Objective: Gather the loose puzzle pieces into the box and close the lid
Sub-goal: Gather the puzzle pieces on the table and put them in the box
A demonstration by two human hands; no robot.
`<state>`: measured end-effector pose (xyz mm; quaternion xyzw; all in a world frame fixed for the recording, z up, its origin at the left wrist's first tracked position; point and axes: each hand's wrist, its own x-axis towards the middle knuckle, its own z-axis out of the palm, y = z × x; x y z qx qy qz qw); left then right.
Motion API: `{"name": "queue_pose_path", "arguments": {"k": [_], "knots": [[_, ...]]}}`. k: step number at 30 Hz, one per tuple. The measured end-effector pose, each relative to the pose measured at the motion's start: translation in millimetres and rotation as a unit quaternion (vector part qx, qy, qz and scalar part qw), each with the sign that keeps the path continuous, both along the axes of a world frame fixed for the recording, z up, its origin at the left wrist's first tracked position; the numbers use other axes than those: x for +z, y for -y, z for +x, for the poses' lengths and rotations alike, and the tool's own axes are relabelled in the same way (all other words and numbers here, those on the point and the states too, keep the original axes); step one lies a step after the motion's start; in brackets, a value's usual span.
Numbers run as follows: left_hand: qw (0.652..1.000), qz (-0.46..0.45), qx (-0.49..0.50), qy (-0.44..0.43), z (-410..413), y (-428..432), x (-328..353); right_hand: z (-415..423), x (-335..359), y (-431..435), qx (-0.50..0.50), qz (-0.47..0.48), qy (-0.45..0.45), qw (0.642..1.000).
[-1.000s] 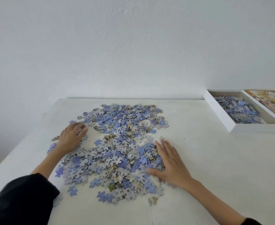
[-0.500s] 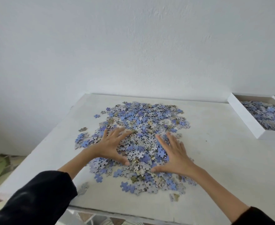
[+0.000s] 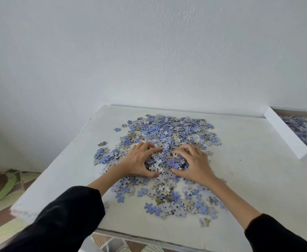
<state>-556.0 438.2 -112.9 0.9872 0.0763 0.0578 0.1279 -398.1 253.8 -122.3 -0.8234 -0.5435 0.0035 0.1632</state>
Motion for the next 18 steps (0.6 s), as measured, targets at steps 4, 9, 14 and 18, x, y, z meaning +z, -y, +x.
{"name": "queue_pose_path", "arguments": {"k": [4, 9, 14, 18], "knots": [[1.0, -0.012, 0.008, 0.024, 3, -1, -1, 2, 1, -1, -0.004, 0.01, -0.016, 1.0], [0.998, -0.039, -0.022, 0.049, 10, 1, 0, 2, 1, -2, 0.011, 0.038, -0.056, 0.998], [0.998, -0.042, -0.031, 0.043, 10, 4, 2, 0, 2, -2, 0.007, 0.079, -0.079, 0.994], [0.995, -0.084, 0.004, 0.058, 10, 6, 2, -2, 6, -1, 0.01, 0.127, -0.117, 0.985]]}}
